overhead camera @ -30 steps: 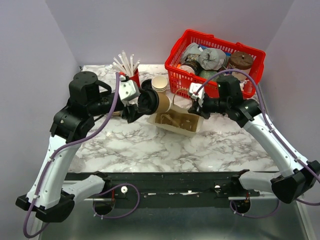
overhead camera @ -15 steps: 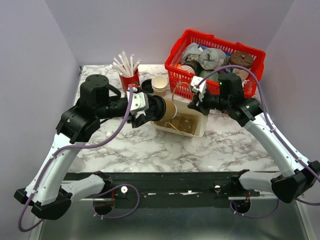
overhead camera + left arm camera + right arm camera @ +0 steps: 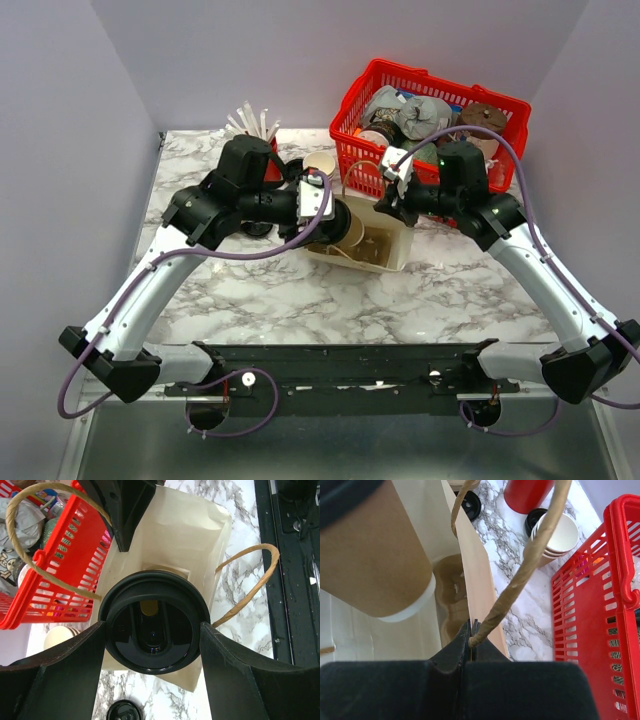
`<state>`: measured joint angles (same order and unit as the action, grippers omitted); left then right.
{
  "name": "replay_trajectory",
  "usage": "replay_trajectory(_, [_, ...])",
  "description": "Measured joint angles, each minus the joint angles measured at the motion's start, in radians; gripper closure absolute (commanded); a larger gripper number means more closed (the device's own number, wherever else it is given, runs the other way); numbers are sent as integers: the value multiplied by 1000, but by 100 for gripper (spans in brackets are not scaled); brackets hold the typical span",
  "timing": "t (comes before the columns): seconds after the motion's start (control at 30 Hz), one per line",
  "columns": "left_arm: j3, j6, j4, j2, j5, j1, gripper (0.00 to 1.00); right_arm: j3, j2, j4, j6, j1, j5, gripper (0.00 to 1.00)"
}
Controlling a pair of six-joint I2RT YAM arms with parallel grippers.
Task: Pack the takeout coffee
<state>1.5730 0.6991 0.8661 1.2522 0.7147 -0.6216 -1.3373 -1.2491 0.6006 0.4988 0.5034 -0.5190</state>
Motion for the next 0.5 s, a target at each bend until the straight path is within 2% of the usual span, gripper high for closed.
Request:
replay_trajectory(0.3, [27, 60, 21, 85, 0, -27, 100, 0, 1, -1, 16, 8, 3, 99])
replay_trajectory(0.5, [43, 136, 55, 140, -23, -85, 100, -3, 1, -11, 5, 9, 49, 99])
